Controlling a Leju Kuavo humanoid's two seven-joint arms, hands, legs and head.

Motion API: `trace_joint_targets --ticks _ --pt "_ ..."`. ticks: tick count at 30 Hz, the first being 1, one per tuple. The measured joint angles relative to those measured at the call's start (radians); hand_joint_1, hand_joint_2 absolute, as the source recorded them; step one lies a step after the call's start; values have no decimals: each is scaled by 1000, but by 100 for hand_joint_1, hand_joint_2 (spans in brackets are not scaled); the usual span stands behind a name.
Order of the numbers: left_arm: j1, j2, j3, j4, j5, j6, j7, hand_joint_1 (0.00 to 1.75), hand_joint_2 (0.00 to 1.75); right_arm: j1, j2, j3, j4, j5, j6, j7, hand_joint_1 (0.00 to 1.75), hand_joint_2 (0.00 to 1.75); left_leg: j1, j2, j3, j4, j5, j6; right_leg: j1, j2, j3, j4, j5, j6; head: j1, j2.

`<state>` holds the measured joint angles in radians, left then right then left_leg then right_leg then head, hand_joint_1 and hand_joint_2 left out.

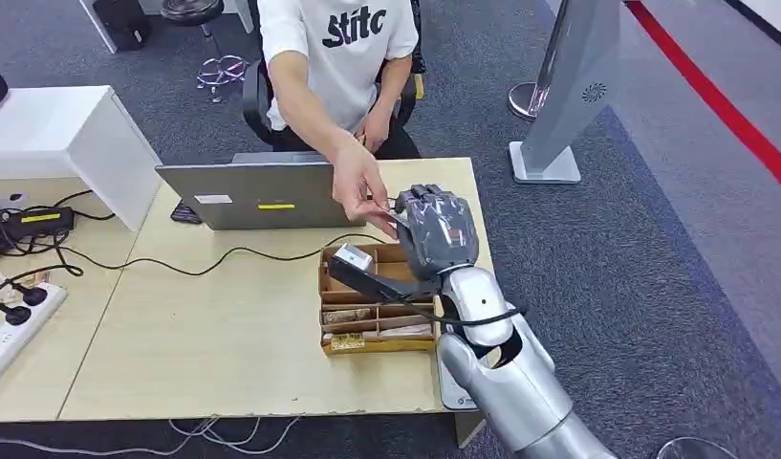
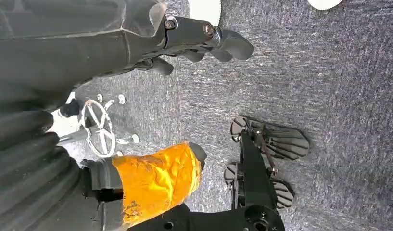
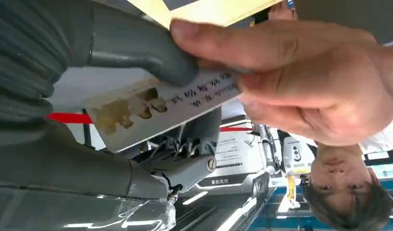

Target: Pass the card to the sensor for recognition and then transmit it.

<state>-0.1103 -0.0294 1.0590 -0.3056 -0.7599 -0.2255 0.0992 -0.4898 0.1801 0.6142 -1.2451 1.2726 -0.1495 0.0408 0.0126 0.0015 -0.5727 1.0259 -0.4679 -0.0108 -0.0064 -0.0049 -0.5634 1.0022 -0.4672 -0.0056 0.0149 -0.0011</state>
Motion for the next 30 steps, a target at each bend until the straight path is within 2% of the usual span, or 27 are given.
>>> trace_joint_targets --ticks 10,13,17,19,22,26,30 --pt "-2 -4 -2 0 -4 6 7 0 175 25 -1 -5 -18 -18 -2 -34 175 175 0 0 0 0 0 0 0 0 0 0 0 0 0 0" --pt "0 -5 -2 0 4 10 4 0 175 67 -4 -5 -84 -28 -30 -49 175 175 0 0 0 0 0 0 0 0 0 0 0 0 0 0" --pt "9 -5 -1 0 22 16 -6 0 175 201 -26 -12 -255 -81 -63 -53 175 175 0 -1 -1 0 -1 0 0 -1 -1 0 -1 1 0 0" --pt "13 -5 -1 0 25 17 -6 0 175 309 -47 -37 -354 -89 -80 -74 175 175 0 -2 -2 0 -2 1 0 -3 0 0 -3 2 1 0" --pt "20 -5 8 0 36 21 -6 0 175 427 -59 -73 -431 -86 -110 -106 175 175 0 0 -2 0 -3 1 0 -1 -2 -1 -2 2 0 0" --pt "26 -5 23 0 47 21 -6 0 175 594 -78 -143 -459 -108 -180 -107 175 175 0 -2 -3 0 -3 2 0 -3 -1 -1 -3 3 0 0" --pt "27 -5 38 0 49 21 -5 0 175 667 -105 -194 -452 -125 -194 -107 175 175 0 -1 -3 0 -3 2 0 -1 -2 -1 -3 2 0 0"
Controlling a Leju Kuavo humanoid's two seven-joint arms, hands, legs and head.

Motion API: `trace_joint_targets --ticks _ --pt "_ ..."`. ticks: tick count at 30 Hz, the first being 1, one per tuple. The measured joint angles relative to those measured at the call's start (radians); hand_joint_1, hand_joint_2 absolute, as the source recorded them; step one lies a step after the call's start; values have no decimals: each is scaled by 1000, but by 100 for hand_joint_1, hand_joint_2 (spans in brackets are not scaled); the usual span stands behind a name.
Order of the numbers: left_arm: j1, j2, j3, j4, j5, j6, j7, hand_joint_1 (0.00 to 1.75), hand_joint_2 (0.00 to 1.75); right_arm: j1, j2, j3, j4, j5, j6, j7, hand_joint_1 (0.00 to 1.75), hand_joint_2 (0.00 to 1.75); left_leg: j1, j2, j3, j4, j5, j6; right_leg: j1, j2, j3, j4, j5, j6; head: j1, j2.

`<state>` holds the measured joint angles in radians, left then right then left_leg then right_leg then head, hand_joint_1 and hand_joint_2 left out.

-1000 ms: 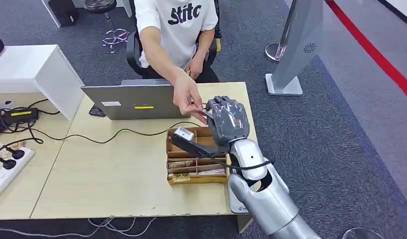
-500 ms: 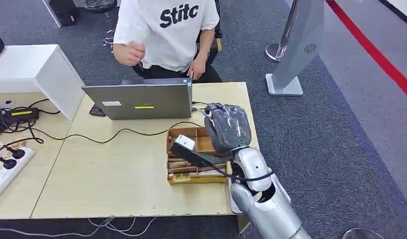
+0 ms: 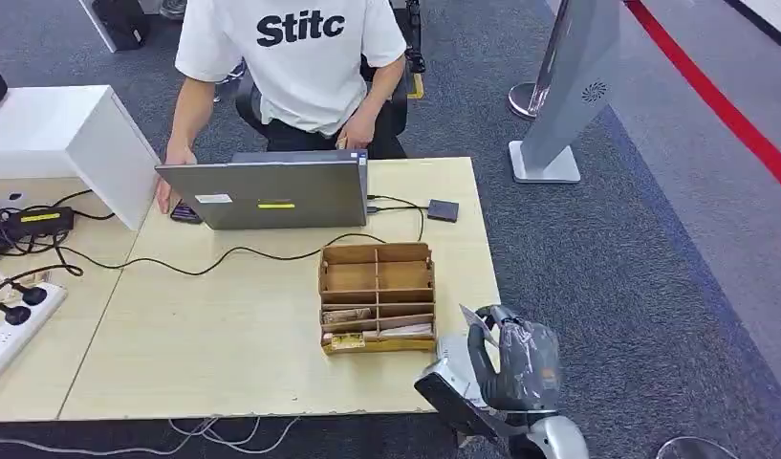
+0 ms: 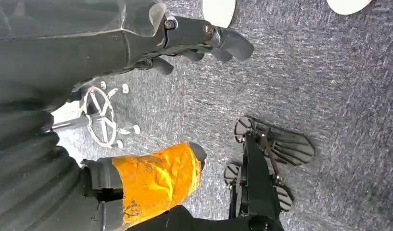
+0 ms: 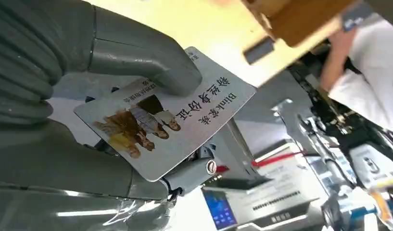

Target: Pass the card to the sensor for recognition and then transmit it.

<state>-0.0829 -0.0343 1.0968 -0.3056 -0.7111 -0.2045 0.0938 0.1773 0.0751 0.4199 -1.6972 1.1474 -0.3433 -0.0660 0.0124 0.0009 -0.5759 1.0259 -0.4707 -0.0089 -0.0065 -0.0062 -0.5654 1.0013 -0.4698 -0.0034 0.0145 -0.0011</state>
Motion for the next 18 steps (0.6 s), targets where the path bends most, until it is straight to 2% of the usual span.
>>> trace_joint_targets --ticks 7,12,18 --pt "3 -2 18 0 -10 2 1 0 175 64 -29 -125 132 -21 -5 -68 175 175 0 0 0 0 0 0 0 0 1 0 1 0 0 0" --pt "3 -2 26 0 -21 -4 1 0 175 68 -29 -139 226 -15 -4 -71 175 175 0 0 0 0 1 0 0 0 0 0 1 0 0 0" --pt "3 -2 27 0 -24 -5 1 0 175 67 -29 -141 277 -15 -5 -70 175 175 0 0 0 0 1 0 0 0 0 0 1 0 0 0"
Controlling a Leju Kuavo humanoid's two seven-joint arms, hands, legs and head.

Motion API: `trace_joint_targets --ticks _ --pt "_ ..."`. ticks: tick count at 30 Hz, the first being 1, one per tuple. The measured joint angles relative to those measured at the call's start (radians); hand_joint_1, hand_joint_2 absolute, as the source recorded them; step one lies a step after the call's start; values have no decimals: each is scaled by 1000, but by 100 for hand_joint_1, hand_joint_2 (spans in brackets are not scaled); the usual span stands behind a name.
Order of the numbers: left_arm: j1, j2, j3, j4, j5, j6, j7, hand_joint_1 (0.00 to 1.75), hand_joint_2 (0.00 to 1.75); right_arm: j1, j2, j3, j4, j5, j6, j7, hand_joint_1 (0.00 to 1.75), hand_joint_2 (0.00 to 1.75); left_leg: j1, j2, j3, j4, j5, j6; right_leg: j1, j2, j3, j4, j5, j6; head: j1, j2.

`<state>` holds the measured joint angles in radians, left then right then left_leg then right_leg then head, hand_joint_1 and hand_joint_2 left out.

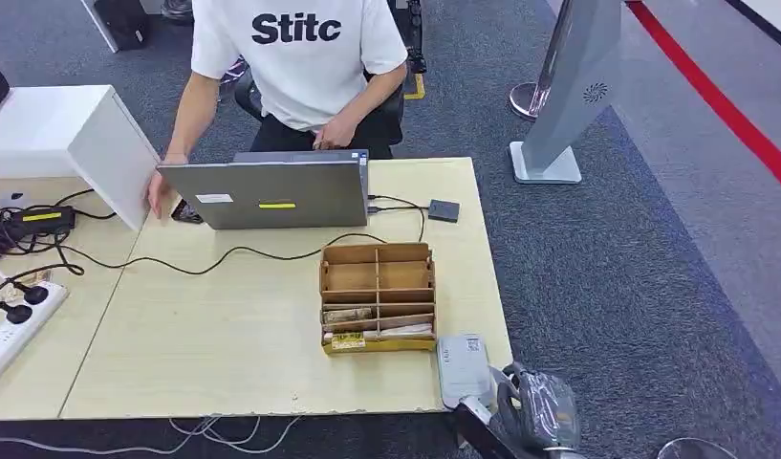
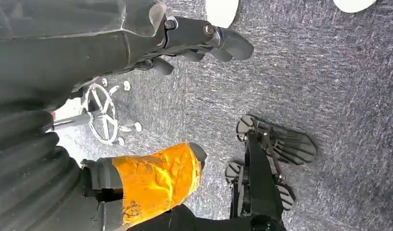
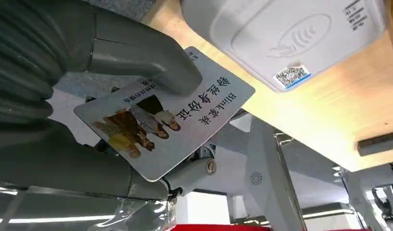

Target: Pass the card to the sensor for recognition and then transmit it.

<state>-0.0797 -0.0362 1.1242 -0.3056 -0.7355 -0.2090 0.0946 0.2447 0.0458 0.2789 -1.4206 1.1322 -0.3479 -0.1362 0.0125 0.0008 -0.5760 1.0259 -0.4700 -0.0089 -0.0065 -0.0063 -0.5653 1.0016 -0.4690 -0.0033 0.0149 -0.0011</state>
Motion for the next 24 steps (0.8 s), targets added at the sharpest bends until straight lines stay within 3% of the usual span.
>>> trace_joint_targets --ticks 18,24 --pt "-1 0 1 0 -21 -2 -3 0 175 -34 0 22 86 1 -22 38 175 175 0 0 0 0 0 0 0 0 0 0 0 0 0 0" --pt "0 0 10 0 -25 -1 -5 0 175 -27 -13 31 -27 189 -78 116 175 175 0 0 0 0 0 0 0 0 0 0 0 0 0 0"
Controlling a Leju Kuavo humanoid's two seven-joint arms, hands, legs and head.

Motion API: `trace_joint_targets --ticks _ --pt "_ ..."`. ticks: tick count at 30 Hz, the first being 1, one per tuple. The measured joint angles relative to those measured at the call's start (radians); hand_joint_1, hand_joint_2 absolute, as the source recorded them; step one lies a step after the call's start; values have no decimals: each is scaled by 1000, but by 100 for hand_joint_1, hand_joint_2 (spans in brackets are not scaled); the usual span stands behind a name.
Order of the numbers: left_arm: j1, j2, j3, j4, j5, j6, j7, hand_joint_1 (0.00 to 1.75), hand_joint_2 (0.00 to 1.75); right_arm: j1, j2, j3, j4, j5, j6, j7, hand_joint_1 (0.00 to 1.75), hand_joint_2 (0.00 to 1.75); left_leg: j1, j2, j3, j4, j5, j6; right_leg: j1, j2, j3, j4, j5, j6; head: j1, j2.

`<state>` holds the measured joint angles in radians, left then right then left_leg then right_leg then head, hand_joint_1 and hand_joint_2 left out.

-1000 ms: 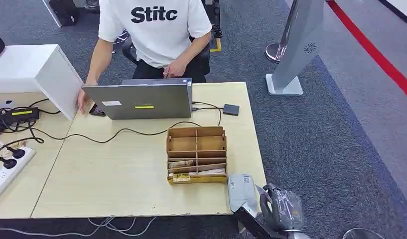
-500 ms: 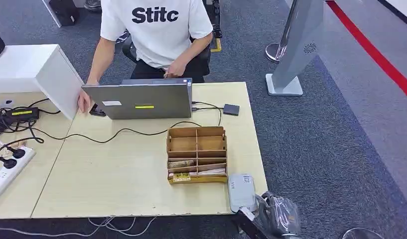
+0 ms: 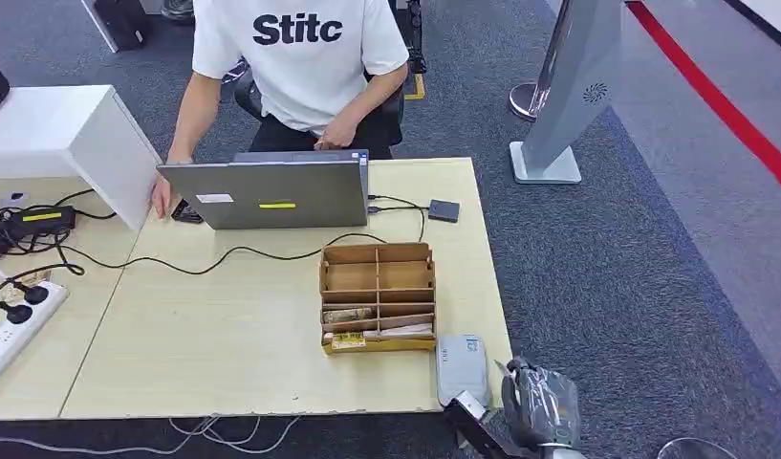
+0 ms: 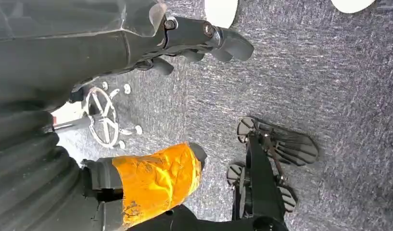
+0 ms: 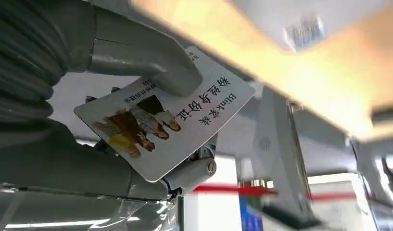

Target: Pass the card to the sensor for recognition and then transmit it.

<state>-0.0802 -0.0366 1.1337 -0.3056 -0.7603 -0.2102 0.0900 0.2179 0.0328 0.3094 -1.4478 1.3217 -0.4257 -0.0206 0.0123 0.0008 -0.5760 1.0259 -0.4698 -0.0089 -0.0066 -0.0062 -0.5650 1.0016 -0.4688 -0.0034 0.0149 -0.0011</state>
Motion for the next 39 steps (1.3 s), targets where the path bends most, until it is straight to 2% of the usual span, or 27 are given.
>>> trace_joint_targets --ticks 5,8,11,13,16,23,25,28,31,39 --pt "0 0 11 0 -14 2 0 0 175 -15 -3 15 -237 49 46 -39 175 175 0 0 0 0 0 0 0 0 0 0 0 0 0 0" --pt "-4 -1 11 0 -29 2 0 0 175 -77 2 59 -337 71 119 -55 175 175 0 0 0 0 1 -1 0 0 0 1 1 -1 0 0" --pt "-13 -1 11 0 -48 0 0 0 175 -182 22 122 -365 63 213 -34 175 175 0 0 0 0 3 -2 0 1 0 2 2 -2 0 0" --pt "-19 -2 11 0 -61 -1 -3 0 175 -267 35 171 -348 51 266 -18 175 175 0 1 0 0 4 -1 0 1 -1 2 3 -2 0 0" --pt "-28 -2 11 0 -69 -1 -5 0 175 -375 51 225 -294 39 280 -2 175 175 0 -1 -2 0 7 -2 0 -1 -2 2 4 -1 0 0" --pt "-28 -2 11 0 -71 -1 -6 0 175 -437 55 269 -255 37 278 -1 175 175 0 -1 -3 0 7 -1 0 -1 -3 2 5 -1 0 0" --pt "-28 -2 11 0 -77 -3 -6 0 175 -452 55 278 -243 34 306 10 175 175 0 -1 -4 0 7 -1 0 -1 -3 2 5 -1 0 0" --pt "-36 -2 9 0 -96 -3 3 0 175 -532 72 293 -152 -7 367 31 175 175 0 0 -4 0 7 -1 0 1 -5 2 6 -2 0 0" --pt "-53 -6 -1 0 -108 5 20 0 175 -629 116 303 -16 -71 406 35 175 175 0 0 -4 0 10 -2 0 0 -5 2 8 -2 0 0" --pt "-73 -18 -22 0 -113 16 36 0 175 -771 179 317 205 -109 436 82 175 175 0 0 -5 0 12 -2 0 0 -5 3 10 -2 0 0"
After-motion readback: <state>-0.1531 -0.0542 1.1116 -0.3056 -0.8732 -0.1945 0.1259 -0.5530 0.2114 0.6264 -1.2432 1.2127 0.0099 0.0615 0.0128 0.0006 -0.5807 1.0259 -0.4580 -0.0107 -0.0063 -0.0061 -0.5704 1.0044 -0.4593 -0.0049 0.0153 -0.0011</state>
